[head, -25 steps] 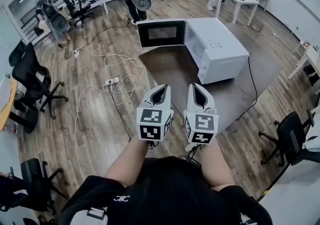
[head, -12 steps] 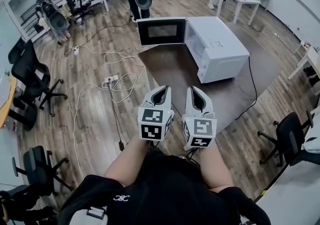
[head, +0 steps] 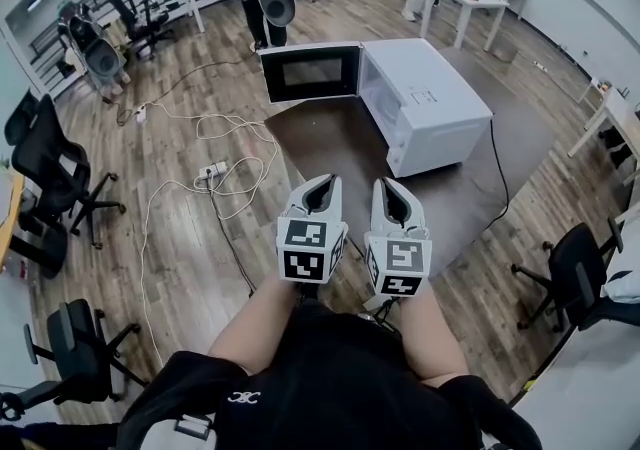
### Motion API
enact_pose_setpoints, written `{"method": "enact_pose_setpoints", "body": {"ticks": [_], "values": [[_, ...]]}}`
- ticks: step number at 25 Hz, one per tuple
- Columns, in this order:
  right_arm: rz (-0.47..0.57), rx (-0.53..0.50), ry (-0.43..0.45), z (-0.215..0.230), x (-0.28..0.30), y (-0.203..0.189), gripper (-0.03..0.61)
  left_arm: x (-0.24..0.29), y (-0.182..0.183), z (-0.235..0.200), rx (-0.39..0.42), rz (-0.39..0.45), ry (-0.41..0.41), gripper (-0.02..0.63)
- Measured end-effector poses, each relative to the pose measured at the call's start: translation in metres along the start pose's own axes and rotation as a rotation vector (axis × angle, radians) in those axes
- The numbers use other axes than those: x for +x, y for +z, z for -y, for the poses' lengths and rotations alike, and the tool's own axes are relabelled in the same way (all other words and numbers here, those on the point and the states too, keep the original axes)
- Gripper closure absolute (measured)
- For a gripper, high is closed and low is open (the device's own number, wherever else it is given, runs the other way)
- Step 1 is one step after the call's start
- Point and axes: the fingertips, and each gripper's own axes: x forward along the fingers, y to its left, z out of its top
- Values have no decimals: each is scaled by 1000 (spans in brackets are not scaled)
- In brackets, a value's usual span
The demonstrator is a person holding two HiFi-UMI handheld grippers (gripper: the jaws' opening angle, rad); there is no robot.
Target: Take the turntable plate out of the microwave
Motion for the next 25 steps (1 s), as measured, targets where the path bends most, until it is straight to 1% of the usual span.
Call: {"method": "enact_pose_setpoints", "body": {"ticks": [6,14,19,25], "values": [[-3,-8,-21,9,39,-4,569,37,3,-22,-6,-5,-15,607],[3,21,-65,28,109,-7,569,106,10,-61,-12,-29,-43,607],[-10,25,-90,37,149,-9,569,143,15,-86,-36,-46,-59,607],[-46,38,-119,48,192,-16,569,185,10,-110,-67,-86,-87,607]]}}
